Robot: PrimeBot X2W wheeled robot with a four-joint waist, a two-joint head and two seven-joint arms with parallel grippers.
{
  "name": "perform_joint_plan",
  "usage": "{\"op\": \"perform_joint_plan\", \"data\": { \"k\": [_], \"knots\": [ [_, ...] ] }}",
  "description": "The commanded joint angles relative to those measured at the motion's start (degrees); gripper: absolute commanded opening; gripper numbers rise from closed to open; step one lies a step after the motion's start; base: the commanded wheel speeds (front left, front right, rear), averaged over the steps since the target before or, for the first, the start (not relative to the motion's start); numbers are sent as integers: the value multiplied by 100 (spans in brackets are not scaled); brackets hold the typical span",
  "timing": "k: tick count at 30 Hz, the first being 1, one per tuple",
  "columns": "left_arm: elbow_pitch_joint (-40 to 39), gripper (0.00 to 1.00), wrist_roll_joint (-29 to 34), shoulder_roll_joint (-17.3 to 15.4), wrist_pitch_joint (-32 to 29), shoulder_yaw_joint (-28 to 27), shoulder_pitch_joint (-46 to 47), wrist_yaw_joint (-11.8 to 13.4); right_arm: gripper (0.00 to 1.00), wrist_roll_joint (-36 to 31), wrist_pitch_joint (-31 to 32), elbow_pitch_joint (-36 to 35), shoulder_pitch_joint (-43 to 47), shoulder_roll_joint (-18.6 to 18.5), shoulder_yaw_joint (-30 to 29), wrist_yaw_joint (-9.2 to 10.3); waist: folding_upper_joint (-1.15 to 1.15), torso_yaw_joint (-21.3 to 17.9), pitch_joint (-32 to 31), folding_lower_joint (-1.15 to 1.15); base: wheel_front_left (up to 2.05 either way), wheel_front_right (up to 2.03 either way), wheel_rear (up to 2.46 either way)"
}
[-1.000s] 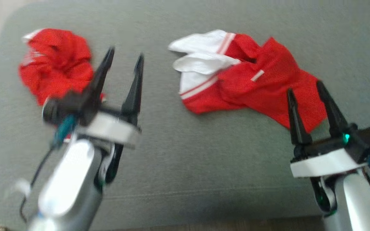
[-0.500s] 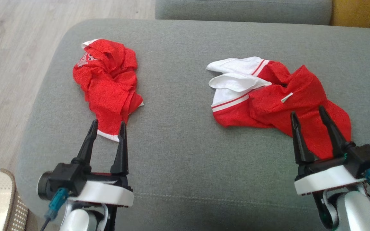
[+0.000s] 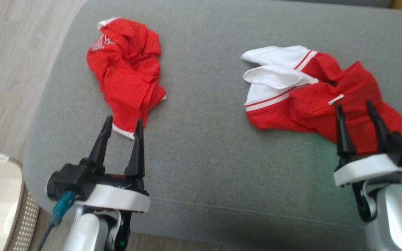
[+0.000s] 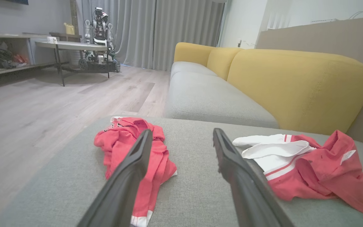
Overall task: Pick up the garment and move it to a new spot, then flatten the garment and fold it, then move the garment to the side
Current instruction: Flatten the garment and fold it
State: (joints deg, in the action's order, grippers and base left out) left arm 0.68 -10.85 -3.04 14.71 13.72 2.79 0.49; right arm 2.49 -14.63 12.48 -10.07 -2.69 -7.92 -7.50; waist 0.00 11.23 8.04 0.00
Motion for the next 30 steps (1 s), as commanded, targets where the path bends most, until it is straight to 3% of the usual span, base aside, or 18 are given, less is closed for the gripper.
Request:
{"op": "perform_joint_plan", "data": {
  "k": [1,8,16,17,18,20,21,30],
  "knots": [
    [-125,100,-183,14,29,-92,313,8,100,-91,-37,69,-397,-19,-8,1,0,195,256,0,0,0,0],
    [-44,100,-207,15,29,22,422,16,100,-110,-37,585,-740,-19,-363,1,0,411,428,0,0,0,0],
    [2,100,-217,15,29,42,461,32,100,-41,-37,945,-871,-19,-372,1,0,509,472,0,0,0,0],
    [8,100,-220,15,29,42,456,36,93,-18,-37,976,-880,-19,-359,1,0,505,468,0,0,0,0],
    [12,100,-226,15,29,46,453,41,77,-3,-37,994,-890,-19,-352,1,0,501,462,0,0,0,0],
    [22,100,-236,15,29,61,445,51,21,51,-37,1023,-908,-19,-336,1,0,488,447,0,0,0,0],
    [27,100,-240,16,29,72,443,56,0,81,-37,1027,-920,-19,-337,1,0,479,441,0,0,0,0],
    [141,100,-200,16,29,90,361,-26,0,-28,-37,707,-836,-19,-396,1,0,361,230,0,0,0,0]
  ]
}}
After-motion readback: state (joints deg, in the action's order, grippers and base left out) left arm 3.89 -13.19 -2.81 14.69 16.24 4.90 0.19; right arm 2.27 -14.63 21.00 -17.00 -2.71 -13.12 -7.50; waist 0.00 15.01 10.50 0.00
